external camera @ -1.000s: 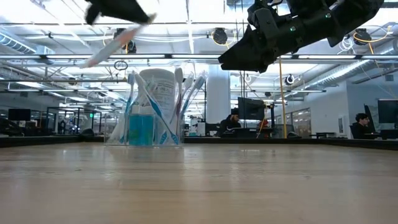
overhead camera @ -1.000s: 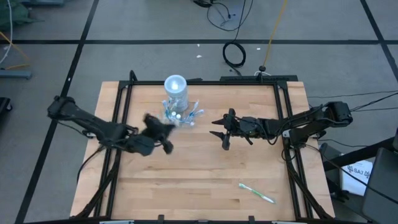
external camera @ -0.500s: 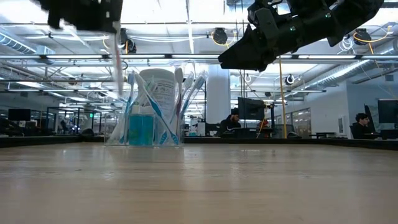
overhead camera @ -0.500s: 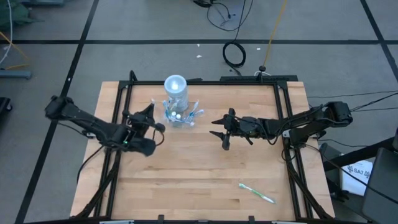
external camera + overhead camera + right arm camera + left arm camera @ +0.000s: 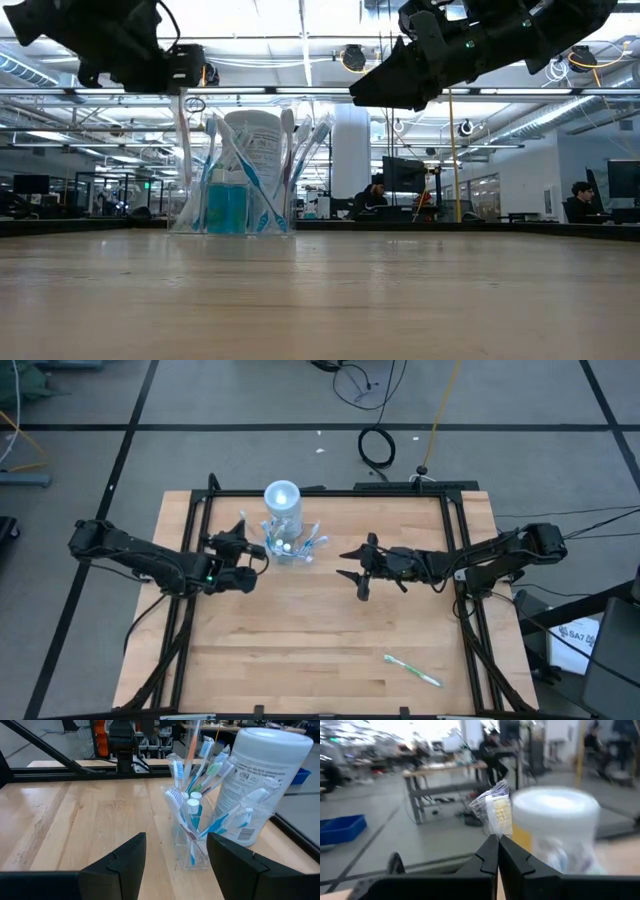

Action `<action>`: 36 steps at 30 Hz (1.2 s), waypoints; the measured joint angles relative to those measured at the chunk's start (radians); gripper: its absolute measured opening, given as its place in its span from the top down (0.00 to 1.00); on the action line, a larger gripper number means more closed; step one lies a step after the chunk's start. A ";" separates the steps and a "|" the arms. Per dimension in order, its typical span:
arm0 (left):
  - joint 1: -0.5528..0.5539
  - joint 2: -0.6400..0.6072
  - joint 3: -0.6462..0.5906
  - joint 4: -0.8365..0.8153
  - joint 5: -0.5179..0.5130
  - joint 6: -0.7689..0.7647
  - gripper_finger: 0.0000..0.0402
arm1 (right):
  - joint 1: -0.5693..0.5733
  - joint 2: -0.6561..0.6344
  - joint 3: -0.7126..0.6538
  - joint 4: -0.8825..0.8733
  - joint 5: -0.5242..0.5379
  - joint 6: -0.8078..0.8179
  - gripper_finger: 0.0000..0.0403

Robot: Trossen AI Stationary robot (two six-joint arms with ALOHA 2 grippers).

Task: Pick & Place toothbrushing station
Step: Put the orange toothbrush into the transparent organizer, then put the green toothbrush into the transparent organizer

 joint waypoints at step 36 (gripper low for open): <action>0.046 0.132 0.105 -0.053 0.704 0.246 0.49 | 0.038 0.000 0.000 0.078 -0.002 -0.026 0.50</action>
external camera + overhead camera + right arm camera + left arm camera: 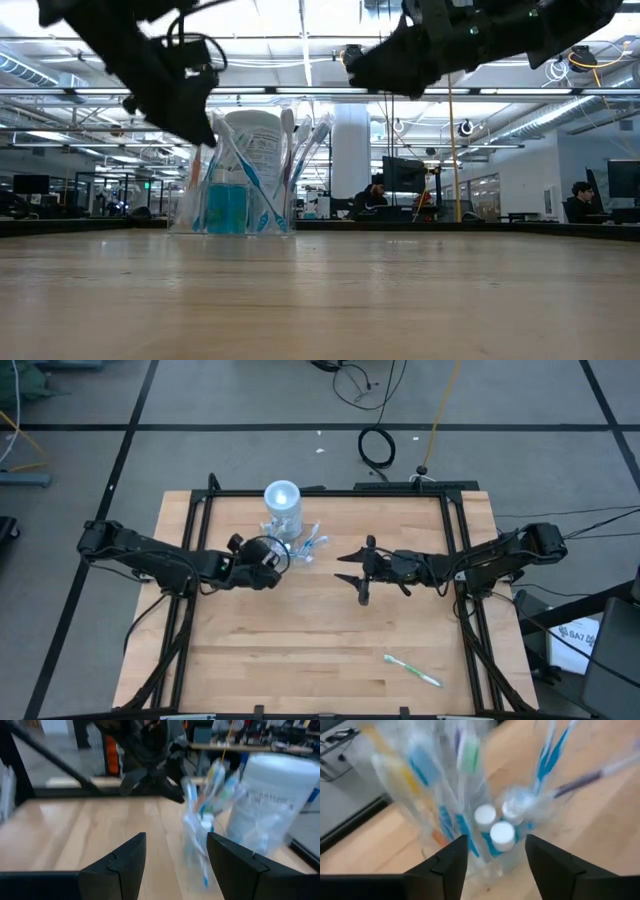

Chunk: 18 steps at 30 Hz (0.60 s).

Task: Pick & Place toothbrushing station
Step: Put the green toothbrush into the transparent organizer

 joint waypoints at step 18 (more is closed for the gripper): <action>-0.053 -0.054 0.101 0.282 0.204 0.286 0.55 | 0.188 0.001 0.001 0.287 -0.018 0.112 0.50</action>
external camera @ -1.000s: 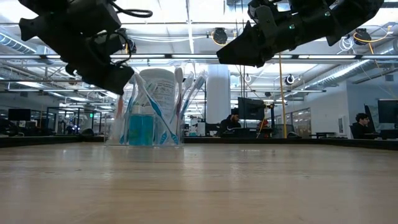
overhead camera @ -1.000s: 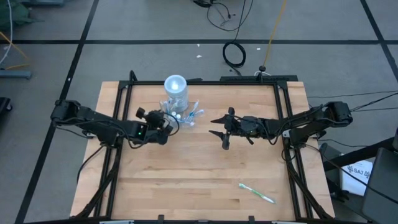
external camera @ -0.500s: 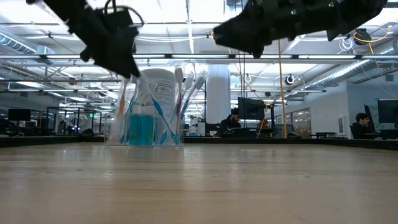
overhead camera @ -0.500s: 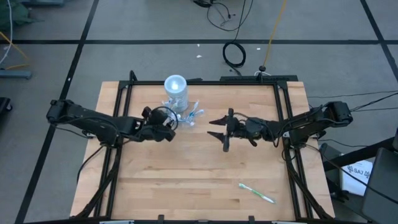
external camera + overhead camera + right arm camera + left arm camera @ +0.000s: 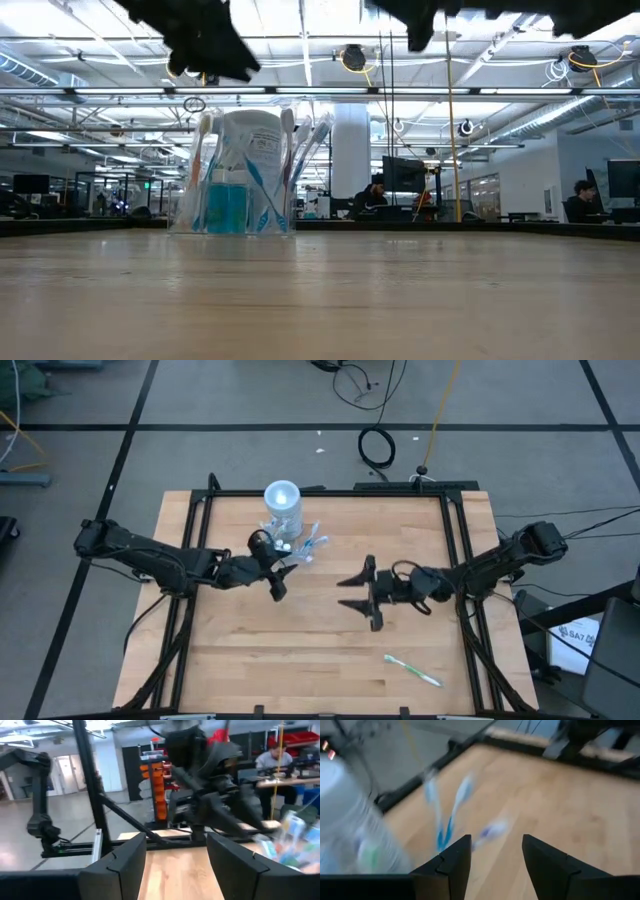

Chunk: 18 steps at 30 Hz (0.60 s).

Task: Pick & Place toothbrushing station
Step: Put the green toothbrush into the transparent organizer

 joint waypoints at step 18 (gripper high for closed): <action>0.006 0.000 0.000 0.174 0.017 0.326 0.55 | 0.343 0.153 0.358 -1.120 0.147 0.449 0.50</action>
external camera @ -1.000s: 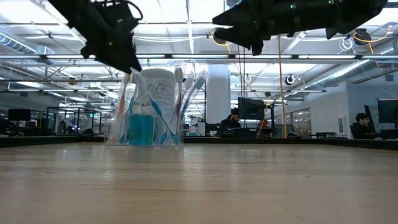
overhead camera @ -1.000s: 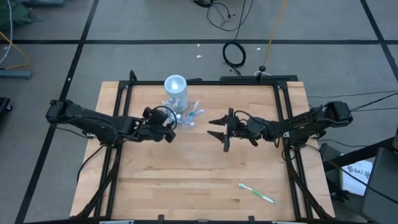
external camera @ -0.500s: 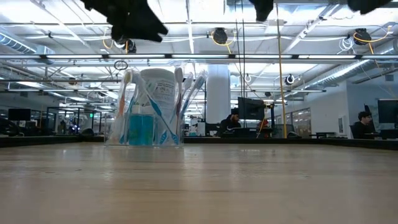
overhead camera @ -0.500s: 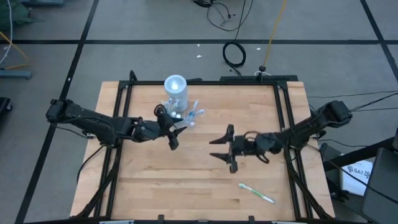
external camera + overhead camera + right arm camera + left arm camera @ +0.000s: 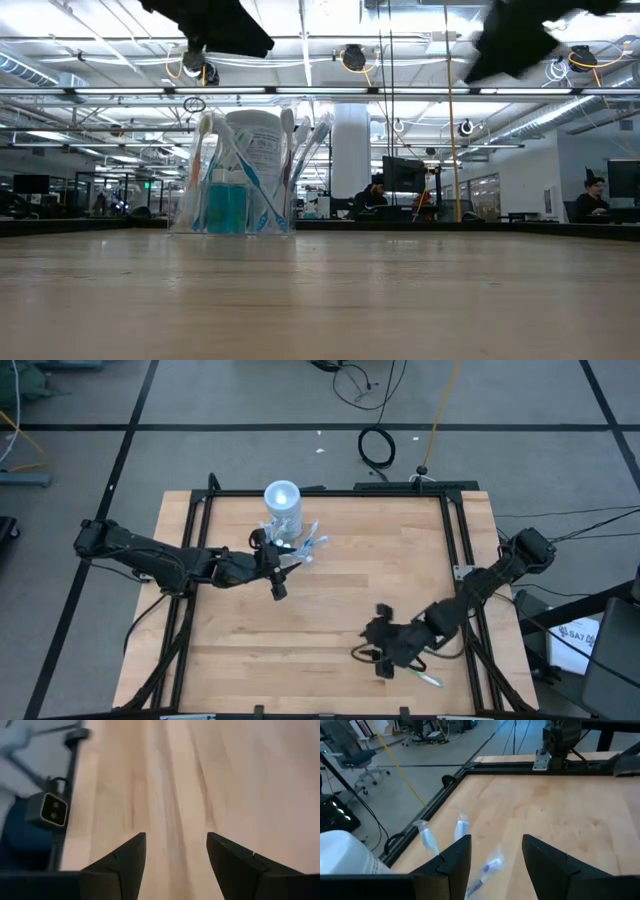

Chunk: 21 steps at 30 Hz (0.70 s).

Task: Pick & Place toothbrushing station
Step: Put the green toothbrush into the transparent organizer

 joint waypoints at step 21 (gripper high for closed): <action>0.042 0.000 0.000 0.020 0.284 -0.004 0.55 | 0.262 0.122 -0.101 -0.207 -0.018 0.531 0.50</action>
